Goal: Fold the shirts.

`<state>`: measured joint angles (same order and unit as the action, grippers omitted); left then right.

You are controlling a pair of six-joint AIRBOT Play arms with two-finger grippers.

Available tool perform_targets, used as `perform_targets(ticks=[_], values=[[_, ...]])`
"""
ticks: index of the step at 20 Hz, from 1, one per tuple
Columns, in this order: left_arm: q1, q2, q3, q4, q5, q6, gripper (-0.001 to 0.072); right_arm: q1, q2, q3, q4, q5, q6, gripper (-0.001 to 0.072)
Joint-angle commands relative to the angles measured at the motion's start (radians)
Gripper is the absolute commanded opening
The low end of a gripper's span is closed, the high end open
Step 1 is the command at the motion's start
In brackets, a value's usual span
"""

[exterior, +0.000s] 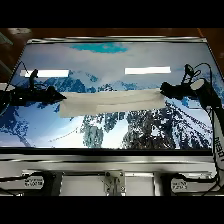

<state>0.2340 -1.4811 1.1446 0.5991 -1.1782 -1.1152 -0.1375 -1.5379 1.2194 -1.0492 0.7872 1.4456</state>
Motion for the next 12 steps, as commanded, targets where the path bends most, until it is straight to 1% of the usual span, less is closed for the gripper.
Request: perform_targets(ticks=[1,5,6,10,11,12], values=[[0.030,-0.126,0.053,-0.061,0.021,-0.004,0.0050,0.005,-0.094,0.061,-0.032,-0.032,0.040,0.0062],[0.015,-0.240,0.124,-0.147,0.055,0.008,0.0050,0.006,-0.144,0.061,-0.027,-0.069,0.041,0.0063],[0.013,-0.262,0.146,-0.169,0.055,0.025,0.0050,0.006,-0.151,0.061,-0.026,-0.084,0.041,0.0062],[0.006,-0.301,0.172,-0.177,0.082,0.029,0.0050,0.006,-0.176,0.061,-0.013,-0.110,0.056,0.0064],[0.004,-0.308,0.171,-0.177,0.078,0.029,0.0050,0.006,-0.180,0.061,-0.006,-0.111,0.056,0.0098],[0.002,-0.315,0.171,-0.177,0.067,0.028,0.0053,0.006,-0.182,0.061,0.003,-0.113,0.056,0.0217]])
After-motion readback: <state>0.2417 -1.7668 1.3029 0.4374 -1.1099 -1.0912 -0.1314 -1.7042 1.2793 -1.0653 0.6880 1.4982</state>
